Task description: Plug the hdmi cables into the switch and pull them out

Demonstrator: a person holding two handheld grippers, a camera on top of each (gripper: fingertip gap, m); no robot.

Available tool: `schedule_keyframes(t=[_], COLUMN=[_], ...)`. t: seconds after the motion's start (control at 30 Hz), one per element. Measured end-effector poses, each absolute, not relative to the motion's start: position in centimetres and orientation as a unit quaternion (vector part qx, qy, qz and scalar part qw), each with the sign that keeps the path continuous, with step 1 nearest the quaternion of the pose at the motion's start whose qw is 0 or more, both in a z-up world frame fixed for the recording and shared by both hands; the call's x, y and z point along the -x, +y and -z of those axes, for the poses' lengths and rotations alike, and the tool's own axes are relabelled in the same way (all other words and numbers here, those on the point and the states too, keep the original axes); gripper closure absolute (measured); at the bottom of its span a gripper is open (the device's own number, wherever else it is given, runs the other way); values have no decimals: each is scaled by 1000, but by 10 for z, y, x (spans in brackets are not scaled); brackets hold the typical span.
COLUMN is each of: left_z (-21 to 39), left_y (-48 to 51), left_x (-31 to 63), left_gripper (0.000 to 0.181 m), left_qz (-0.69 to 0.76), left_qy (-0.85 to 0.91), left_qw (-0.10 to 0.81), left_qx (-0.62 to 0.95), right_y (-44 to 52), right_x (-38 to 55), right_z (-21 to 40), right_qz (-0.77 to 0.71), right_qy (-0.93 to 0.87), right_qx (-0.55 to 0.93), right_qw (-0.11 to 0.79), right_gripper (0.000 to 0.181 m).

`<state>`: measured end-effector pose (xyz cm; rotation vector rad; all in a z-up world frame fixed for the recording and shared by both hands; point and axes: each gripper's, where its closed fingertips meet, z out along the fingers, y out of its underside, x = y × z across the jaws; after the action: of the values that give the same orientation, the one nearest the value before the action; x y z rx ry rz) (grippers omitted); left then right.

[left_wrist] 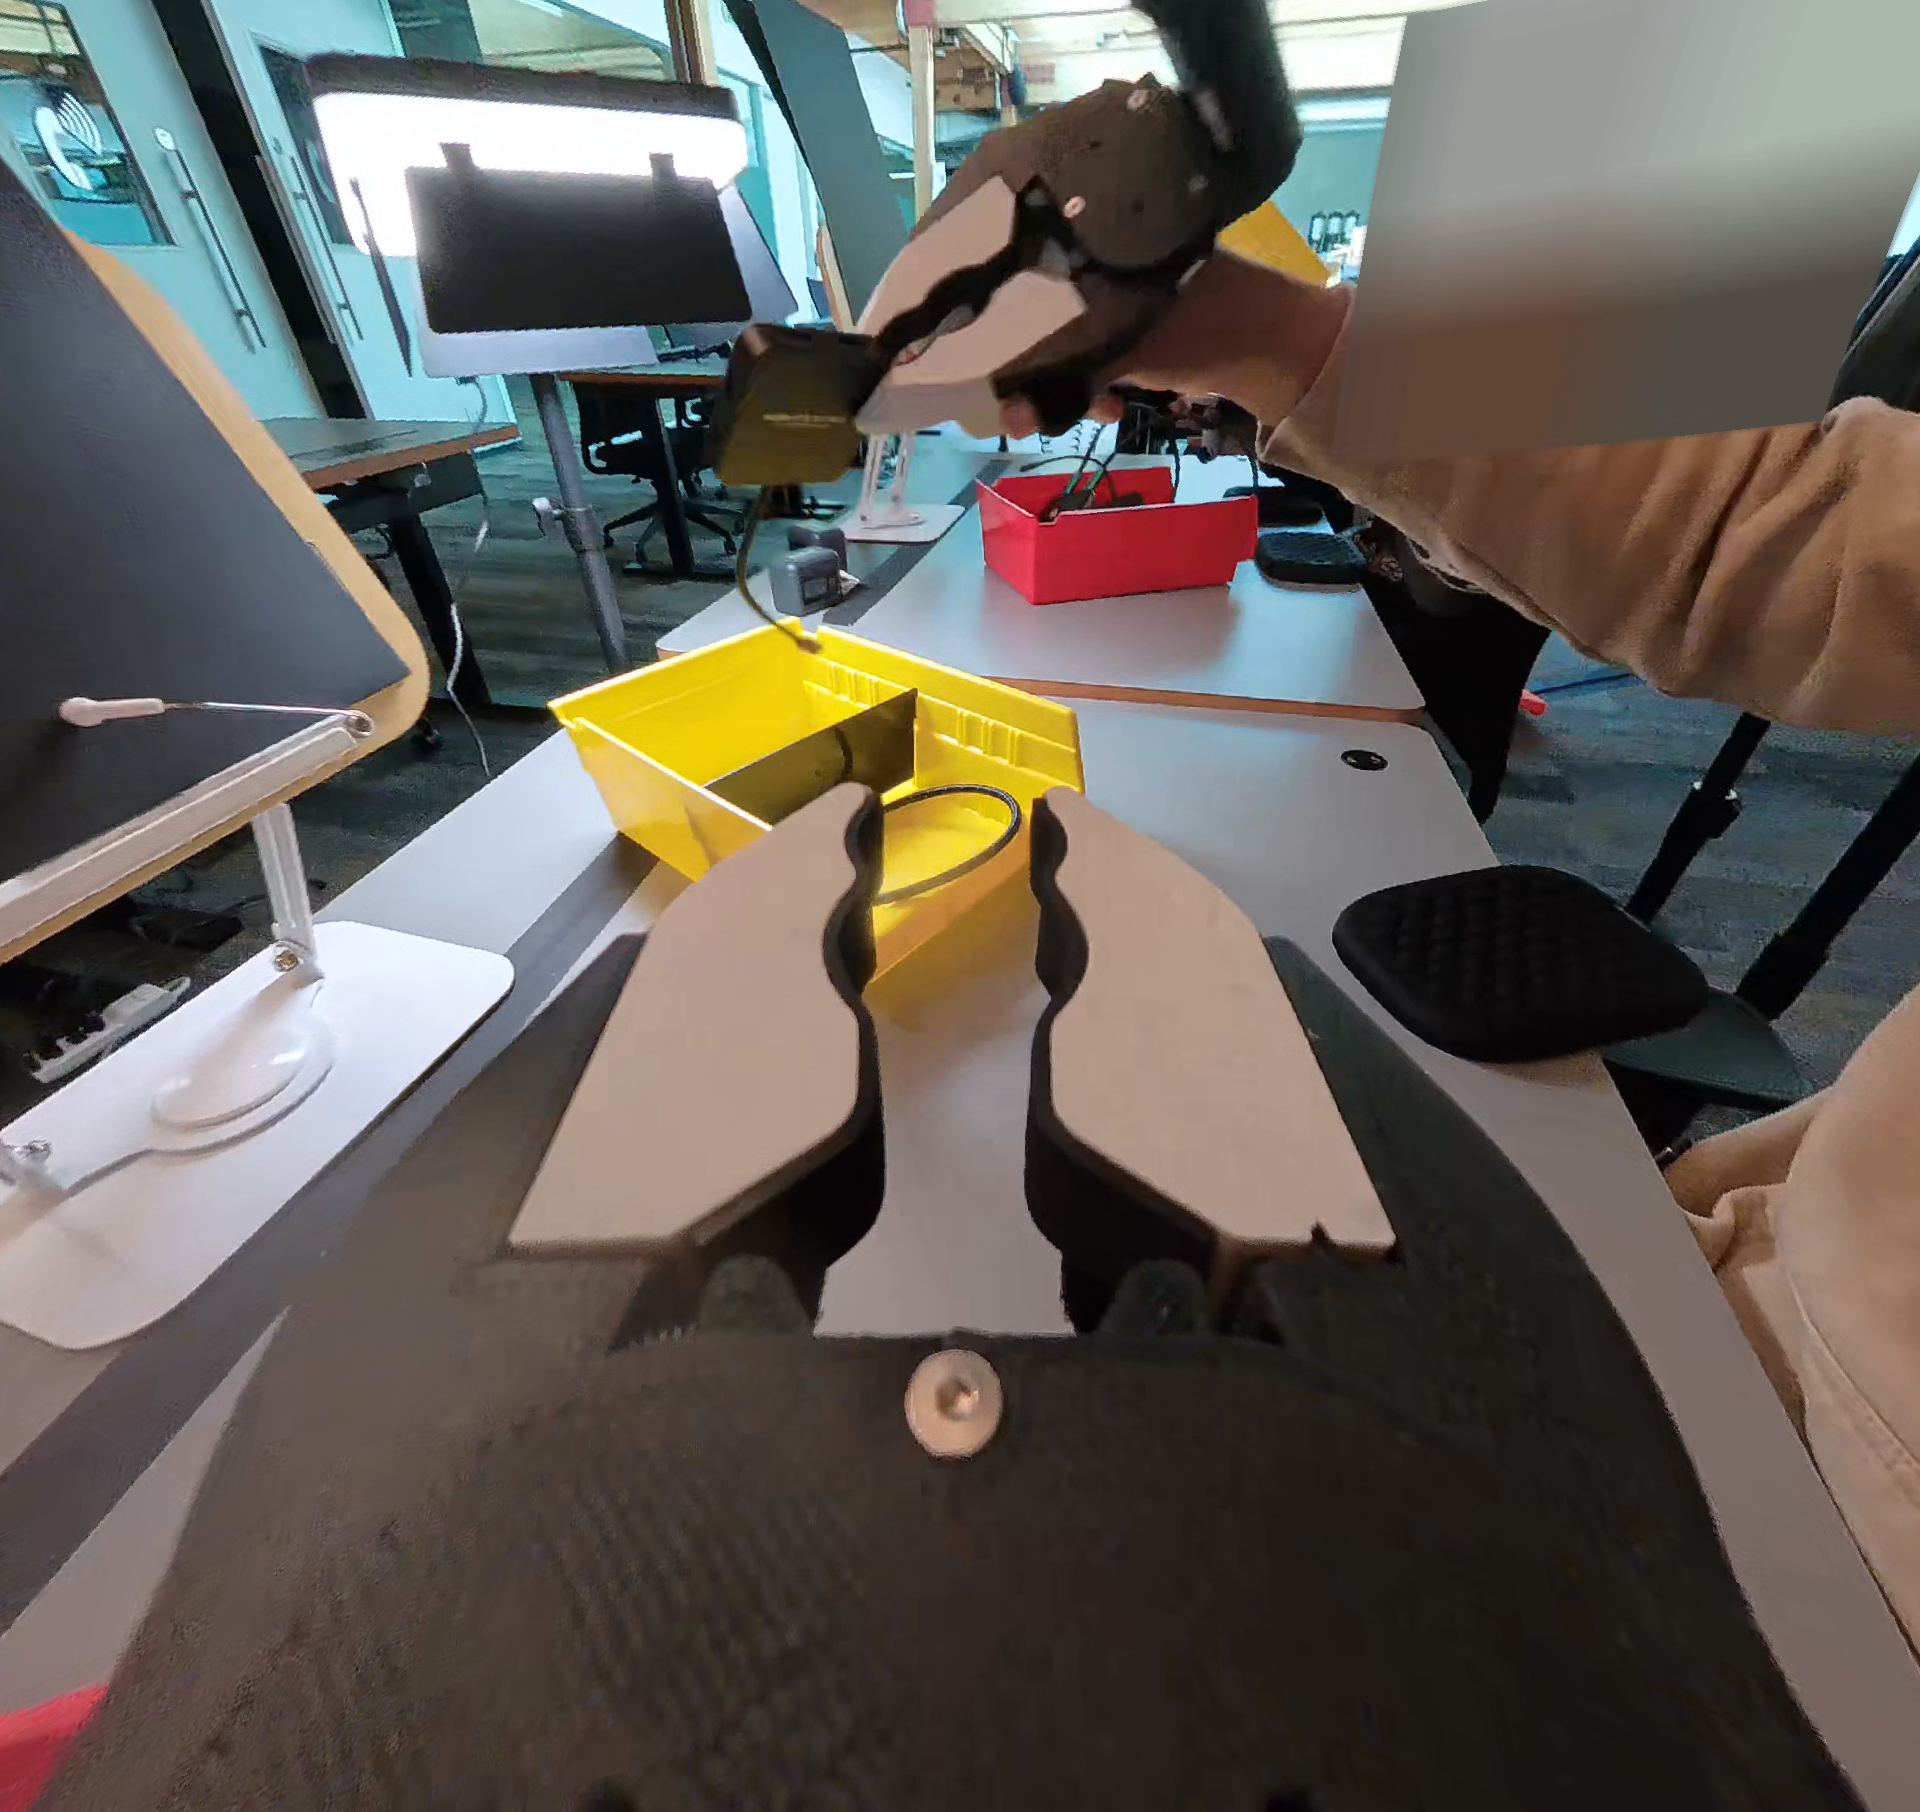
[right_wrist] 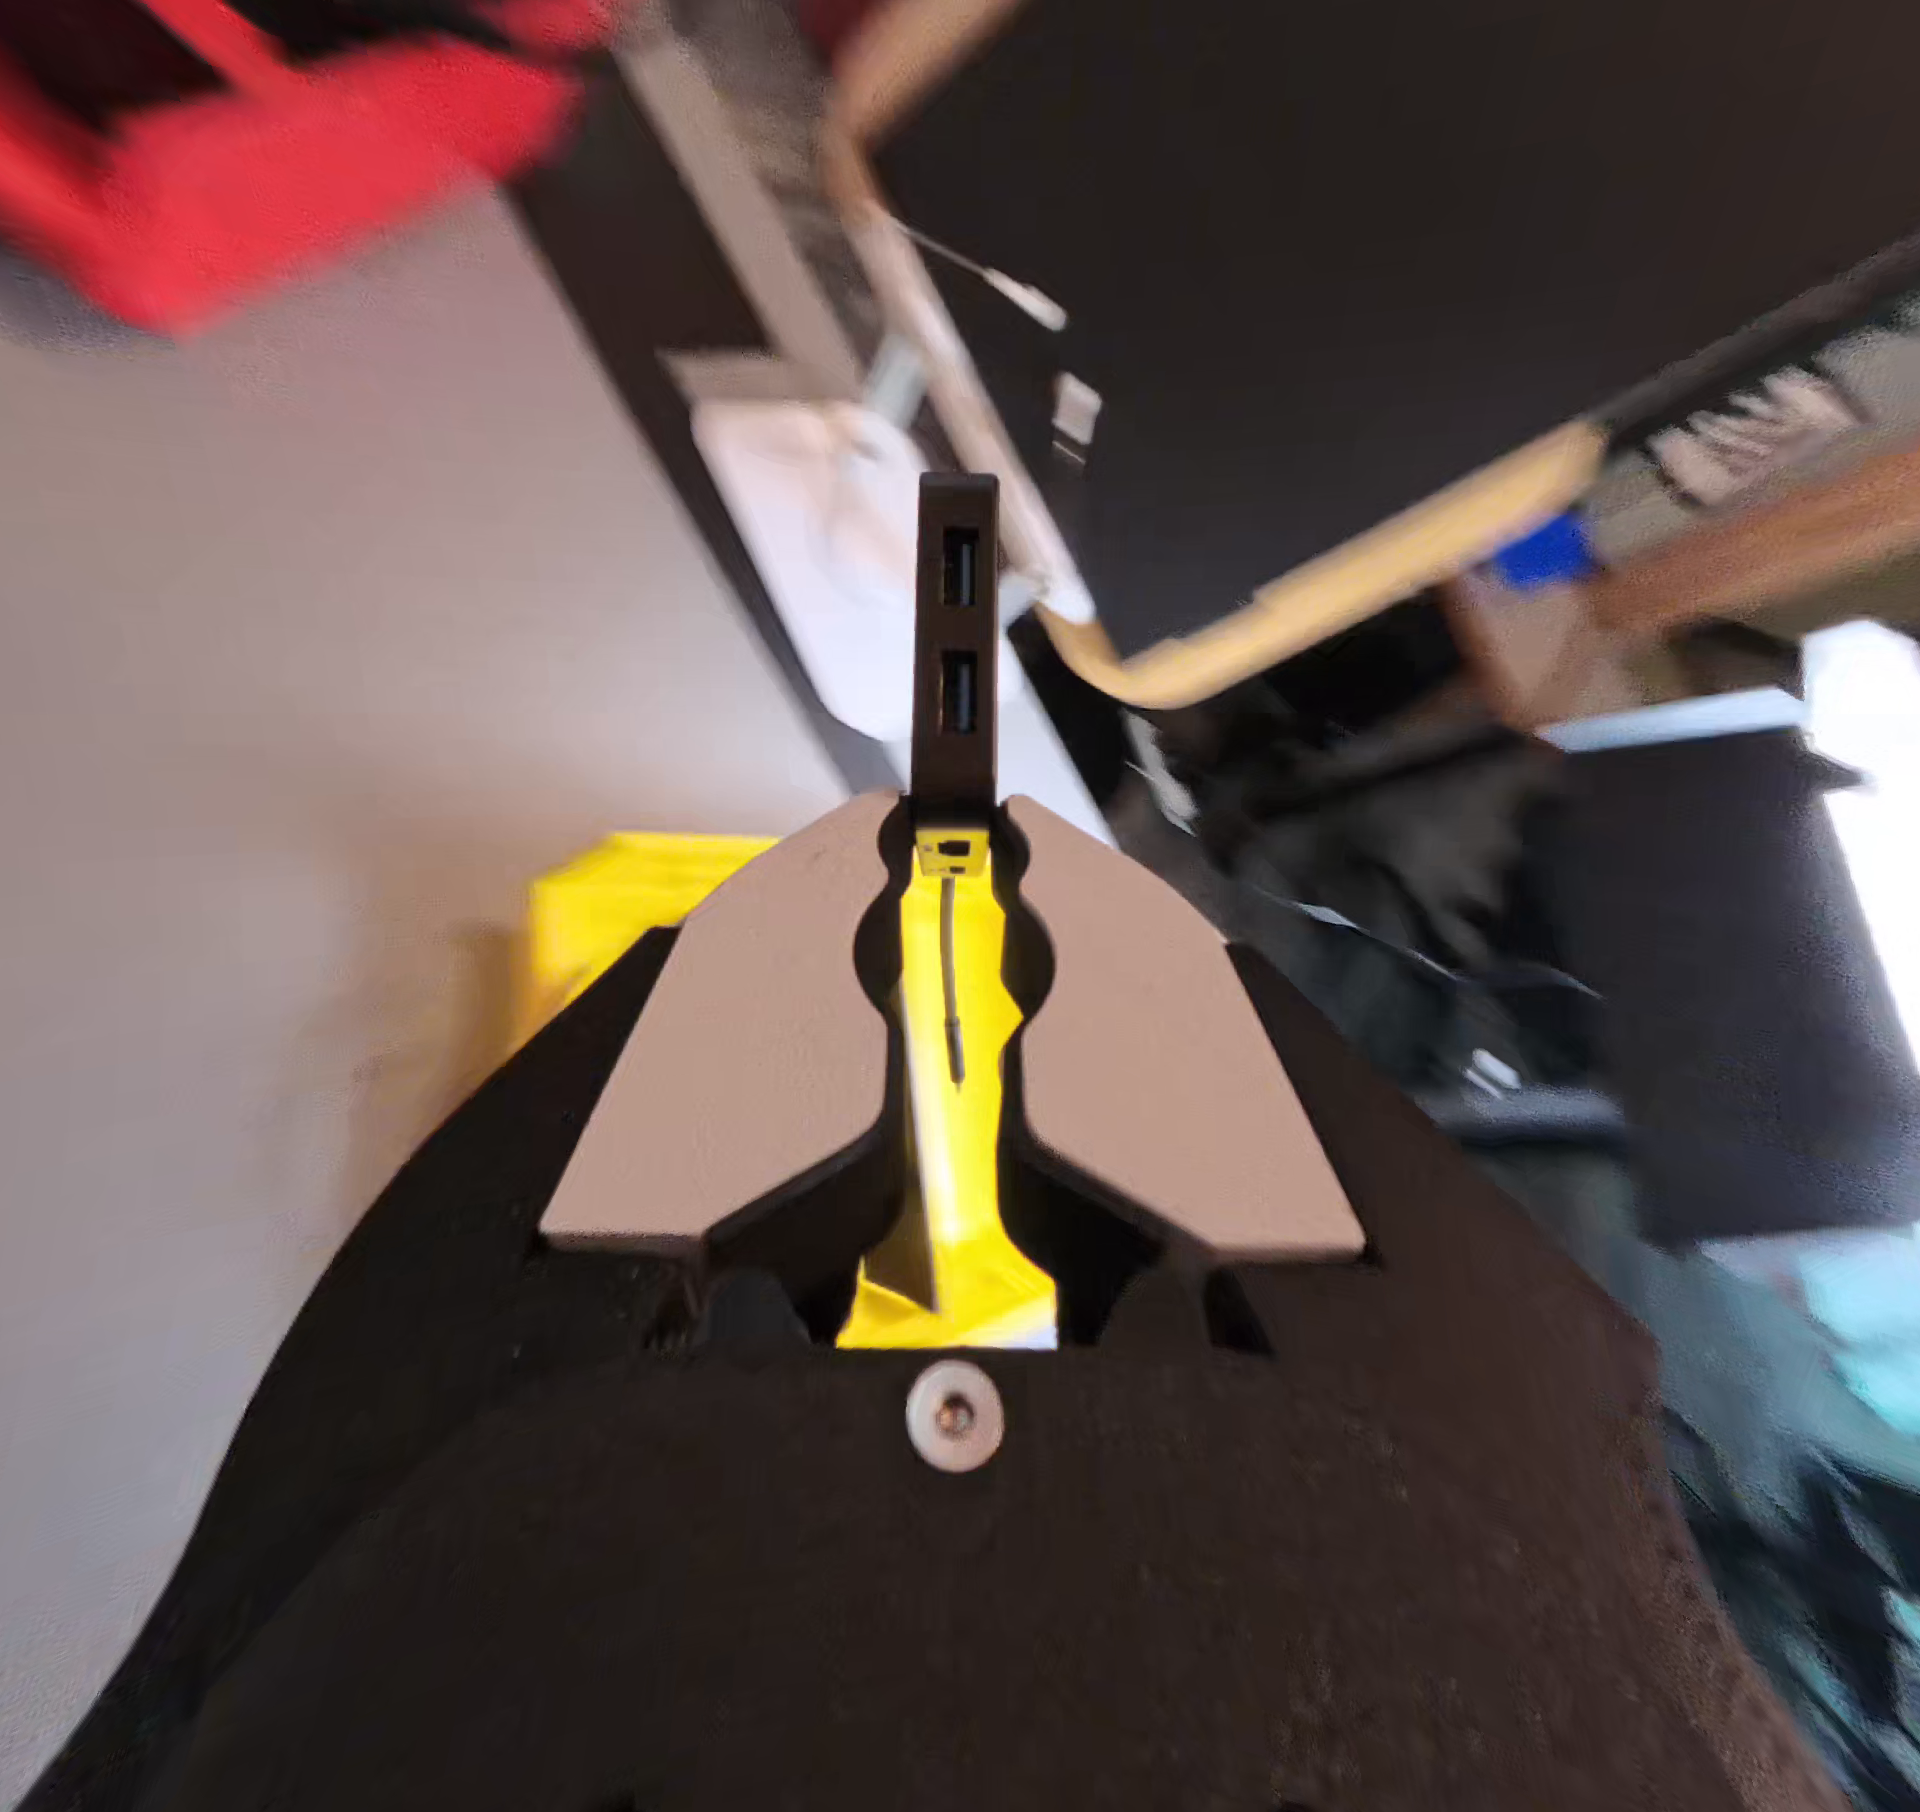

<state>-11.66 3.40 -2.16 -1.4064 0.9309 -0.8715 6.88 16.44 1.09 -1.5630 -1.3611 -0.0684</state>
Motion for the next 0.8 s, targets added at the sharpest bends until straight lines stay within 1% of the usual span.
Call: schedule_keyframes(t=[0.03, 0.1, 0.2, 0.37, 0.5, 0.67, 0.8], left_z=[19, 17, 22, 32, 42, 52, 51], left_y=[34, 32, 38, 49, 62, 74, 77], left_x=[119, 122, 128, 148, 175, 205, 220], left_gripper=[154, 154, 153, 150, 150, 149, 149], left_qz=[372, 368, 339, 346, 338, 314, 308], left_qy=[396, 396, 390, 359, 309, 263, 236], left_qw=[587, 591, 589, 568, 553, 546, 554], left_qx=[600, 599, 621, 655, 696, 731, 736], right_y=[183, 215, 253, 290, 298, 282, 245], right_x=[-85, -108, -133, -150, -148, -121, -83], right_z=[-11, 0, 42, 126, 166, 165, 132], right_qz=[73, 118, 158, 175, 151, 78, -31], right_qy=[-551, -526, -501, -479, -466, -463, -441], right_qx=[655, 671, 699, 750, 787, 798, 782], right_qw=[513, 509, 486, 421, 375, 378, 440], right_gripper=[167, 167, 167, 167, 166, 152, 146])
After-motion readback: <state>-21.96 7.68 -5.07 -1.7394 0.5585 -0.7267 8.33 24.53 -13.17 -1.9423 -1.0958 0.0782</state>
